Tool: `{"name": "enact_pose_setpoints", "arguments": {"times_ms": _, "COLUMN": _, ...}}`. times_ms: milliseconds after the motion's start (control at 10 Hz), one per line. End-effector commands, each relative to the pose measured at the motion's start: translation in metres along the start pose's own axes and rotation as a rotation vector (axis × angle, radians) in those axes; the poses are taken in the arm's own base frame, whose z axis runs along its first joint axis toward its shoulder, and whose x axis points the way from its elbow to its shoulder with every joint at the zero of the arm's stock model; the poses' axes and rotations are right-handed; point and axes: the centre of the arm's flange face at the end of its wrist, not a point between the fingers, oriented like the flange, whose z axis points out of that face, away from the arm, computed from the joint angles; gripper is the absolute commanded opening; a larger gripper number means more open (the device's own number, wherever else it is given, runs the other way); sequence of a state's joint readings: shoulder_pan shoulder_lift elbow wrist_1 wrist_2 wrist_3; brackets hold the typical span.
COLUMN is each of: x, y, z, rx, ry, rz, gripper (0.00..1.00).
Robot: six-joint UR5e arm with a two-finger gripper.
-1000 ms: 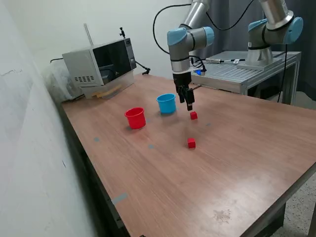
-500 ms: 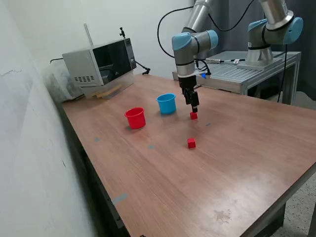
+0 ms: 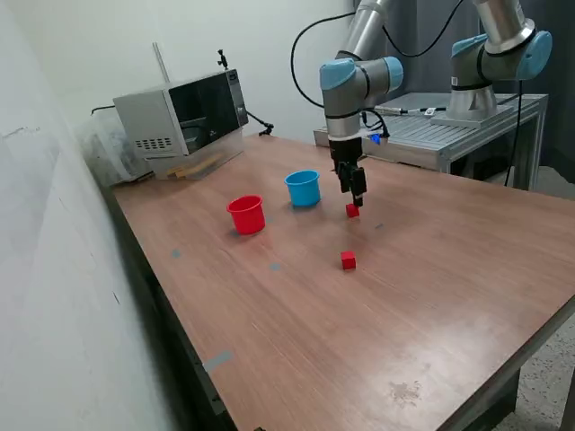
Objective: Place red objects in the red bin, and blue objects in the blue bin.
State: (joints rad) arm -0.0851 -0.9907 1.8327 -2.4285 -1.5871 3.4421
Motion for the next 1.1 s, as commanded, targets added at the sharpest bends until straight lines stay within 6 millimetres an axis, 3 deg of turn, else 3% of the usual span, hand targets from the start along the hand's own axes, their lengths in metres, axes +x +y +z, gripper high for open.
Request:
{"name": "enact_pose_setpoints", "arguments": {"times_ms": 0, "x": 0.005, "y": -0.001, "z": 0.0, "rx": -0.006, "ry": 0.016, "rz": -0.007, "gripper": 1.0}}
{"name": "enact_pose_setpoints", "arguments": {"times_ms": 700, "x": 0.005, "y": 0.001, "z": 0.01, "rx": 0.002, "ry": 0.016, "rz": -0.005, "gripper": 1.0}}
{"name": "enact_pose_setpoints", "arguments": {"times_ms": 800, "x": 0.005, "y": 0.001, "z": 0.01, "rx": 0.002, "ry": 0.016, "rz": -0.005, "gripper": 0.0}}
{"name": "enact_pose_setpoints", "arguments": {"times_ms": 1000, "x": 0.006, "y": 0.001, "z": 0.013, "rx": 0.007, "ry": 0.015, "rz": -0.005, "gripper": 0.0}}
